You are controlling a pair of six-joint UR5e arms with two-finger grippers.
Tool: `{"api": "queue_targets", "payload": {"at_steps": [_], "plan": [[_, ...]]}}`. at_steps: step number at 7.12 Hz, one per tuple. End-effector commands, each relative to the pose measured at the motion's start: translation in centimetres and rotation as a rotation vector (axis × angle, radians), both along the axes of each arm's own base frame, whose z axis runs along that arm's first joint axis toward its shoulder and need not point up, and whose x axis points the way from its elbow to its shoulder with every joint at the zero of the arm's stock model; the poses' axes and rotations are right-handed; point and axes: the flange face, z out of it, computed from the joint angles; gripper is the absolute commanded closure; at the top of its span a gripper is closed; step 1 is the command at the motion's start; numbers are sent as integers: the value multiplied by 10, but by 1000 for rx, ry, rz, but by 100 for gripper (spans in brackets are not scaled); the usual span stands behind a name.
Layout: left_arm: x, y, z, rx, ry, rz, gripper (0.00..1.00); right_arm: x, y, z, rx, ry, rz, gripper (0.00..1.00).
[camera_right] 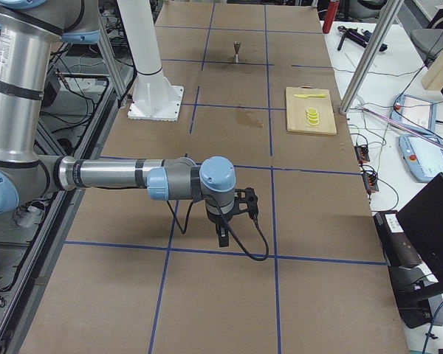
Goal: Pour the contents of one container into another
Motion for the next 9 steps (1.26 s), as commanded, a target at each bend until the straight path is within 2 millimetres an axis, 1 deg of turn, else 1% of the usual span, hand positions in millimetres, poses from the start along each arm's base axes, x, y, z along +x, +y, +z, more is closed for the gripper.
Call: {"api": "queue_targets", "payload": {"at_steps": [1,2,3,4,5,6,7,8,9], "plan": [[2,-7,14,-3,-6,8,0,-6,-2,-5,-5,-36,-5,0],[-1,-4,17,-11,-14,3,0,-7,-3,-4,-6,-29,-9,0],[-4,4,22,-18,-25,-2,0,-14,-5,-6,-1,-24,-25,0],[-19,26,18,18,-29,-22,0,-16,-9,-9,6,-19,-31,0],[-21,49,10,44,-28,-29,0,-23,-13,-8,11,17,-51,0],[-22,49,10,43,-25,-32,0,-24,-16,-6,19,73,-58,0],[-21,48,10,41,-22,-30,0,-26,-16,-4,15,73,-61,0],[-21,44,6,51,-22,-30,0,-26,-13,2,3,76,-63,0],[-21,27,-10,78,-24,-32,0,-30,-17,3,6,79,-74,0]]}}
